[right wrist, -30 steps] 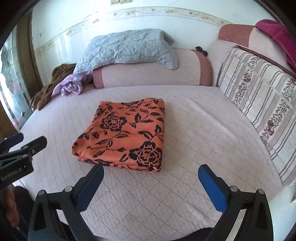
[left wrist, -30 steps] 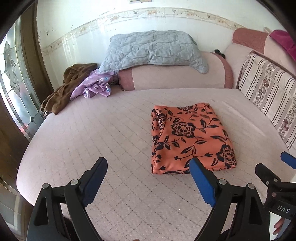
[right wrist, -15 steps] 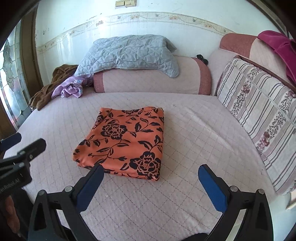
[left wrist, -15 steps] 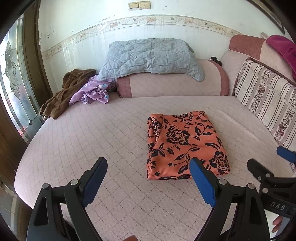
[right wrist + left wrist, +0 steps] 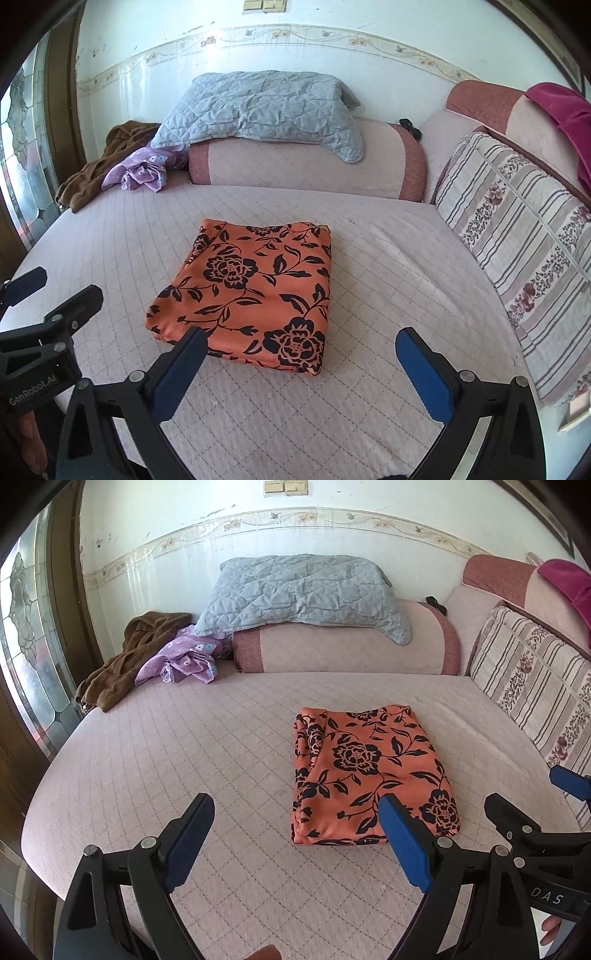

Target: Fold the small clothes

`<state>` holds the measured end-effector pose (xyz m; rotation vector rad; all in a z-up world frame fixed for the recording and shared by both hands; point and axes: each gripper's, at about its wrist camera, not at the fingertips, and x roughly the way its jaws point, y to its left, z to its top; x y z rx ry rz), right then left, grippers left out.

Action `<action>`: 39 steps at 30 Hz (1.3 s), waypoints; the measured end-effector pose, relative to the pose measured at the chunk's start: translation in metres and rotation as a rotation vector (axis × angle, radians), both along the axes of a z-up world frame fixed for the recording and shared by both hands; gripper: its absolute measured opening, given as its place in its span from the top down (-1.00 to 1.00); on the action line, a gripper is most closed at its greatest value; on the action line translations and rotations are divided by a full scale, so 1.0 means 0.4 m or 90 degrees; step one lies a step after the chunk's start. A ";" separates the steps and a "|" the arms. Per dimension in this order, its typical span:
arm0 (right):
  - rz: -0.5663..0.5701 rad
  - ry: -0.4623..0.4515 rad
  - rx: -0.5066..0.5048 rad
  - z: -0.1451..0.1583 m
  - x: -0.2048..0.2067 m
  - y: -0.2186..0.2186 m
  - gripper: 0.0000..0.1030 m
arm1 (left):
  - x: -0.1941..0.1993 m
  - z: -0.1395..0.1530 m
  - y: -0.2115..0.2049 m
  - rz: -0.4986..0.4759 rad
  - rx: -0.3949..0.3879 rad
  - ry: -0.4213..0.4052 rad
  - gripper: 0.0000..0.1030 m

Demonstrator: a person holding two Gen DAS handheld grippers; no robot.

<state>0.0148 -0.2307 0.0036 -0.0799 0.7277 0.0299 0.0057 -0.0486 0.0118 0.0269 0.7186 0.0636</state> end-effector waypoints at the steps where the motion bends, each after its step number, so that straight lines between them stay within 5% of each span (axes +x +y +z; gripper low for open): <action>1: 0.001 -0.001 -0.001 0.001 0.003 0.003 -1.00 | 0.003 -0.001 0.001 0.000 -0.002 0.002 -0.76; 39: -0.042 0.035 -0.011 -0.023 0.066 0.017 -1.00 | 0.052 -0.002 -0.002 0.010 -0.014 -0.001 -0.76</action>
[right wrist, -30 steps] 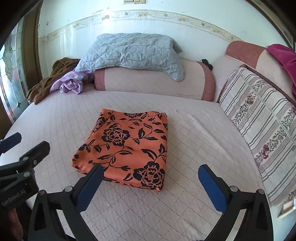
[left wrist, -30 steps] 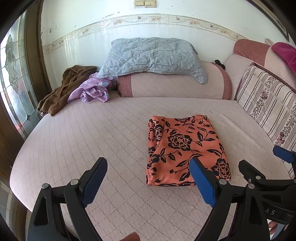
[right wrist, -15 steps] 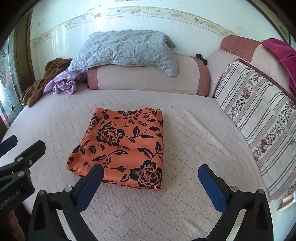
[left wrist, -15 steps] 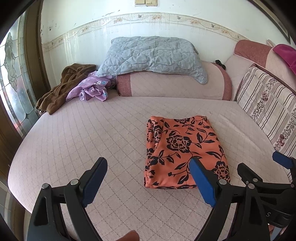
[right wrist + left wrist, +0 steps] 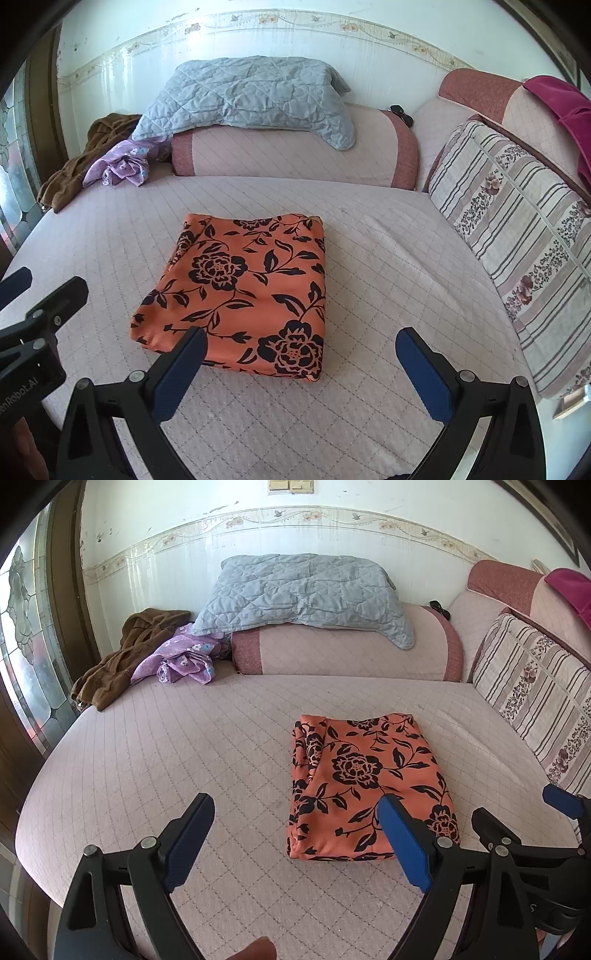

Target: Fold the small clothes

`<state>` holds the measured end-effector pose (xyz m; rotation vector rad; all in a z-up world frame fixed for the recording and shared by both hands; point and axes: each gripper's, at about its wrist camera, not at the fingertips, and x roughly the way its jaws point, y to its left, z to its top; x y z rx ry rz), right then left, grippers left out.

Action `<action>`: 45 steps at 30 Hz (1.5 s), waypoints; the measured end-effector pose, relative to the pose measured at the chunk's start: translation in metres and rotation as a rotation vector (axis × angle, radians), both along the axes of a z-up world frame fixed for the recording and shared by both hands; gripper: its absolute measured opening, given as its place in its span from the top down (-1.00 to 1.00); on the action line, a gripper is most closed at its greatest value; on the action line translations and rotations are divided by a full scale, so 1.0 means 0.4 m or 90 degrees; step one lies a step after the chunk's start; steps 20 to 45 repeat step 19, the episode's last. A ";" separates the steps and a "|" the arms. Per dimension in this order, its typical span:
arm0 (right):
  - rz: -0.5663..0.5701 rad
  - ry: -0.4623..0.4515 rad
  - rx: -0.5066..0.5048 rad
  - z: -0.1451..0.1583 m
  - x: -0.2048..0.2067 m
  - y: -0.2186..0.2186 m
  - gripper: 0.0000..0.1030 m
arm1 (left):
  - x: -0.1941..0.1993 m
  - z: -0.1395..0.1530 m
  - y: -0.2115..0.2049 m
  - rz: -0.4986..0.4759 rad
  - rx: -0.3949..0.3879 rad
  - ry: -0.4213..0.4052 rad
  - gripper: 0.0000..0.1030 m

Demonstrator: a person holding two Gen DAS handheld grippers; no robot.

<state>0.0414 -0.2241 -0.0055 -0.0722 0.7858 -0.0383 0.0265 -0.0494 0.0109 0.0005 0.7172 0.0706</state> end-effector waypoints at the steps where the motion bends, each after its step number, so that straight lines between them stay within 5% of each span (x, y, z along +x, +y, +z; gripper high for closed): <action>1: -0.001 0.001 0.000 0.000 0.000 0.000 -1.00 | 0.000 0.000 -0.001 -0.001 0.000 0.000 -0.76; 45: -0.002 0.002 -0.004 -0.001 0.019 -0.001 -1.00 | 0.031 0.005 -0.015 -0.013 0.013 -0.022 -0.77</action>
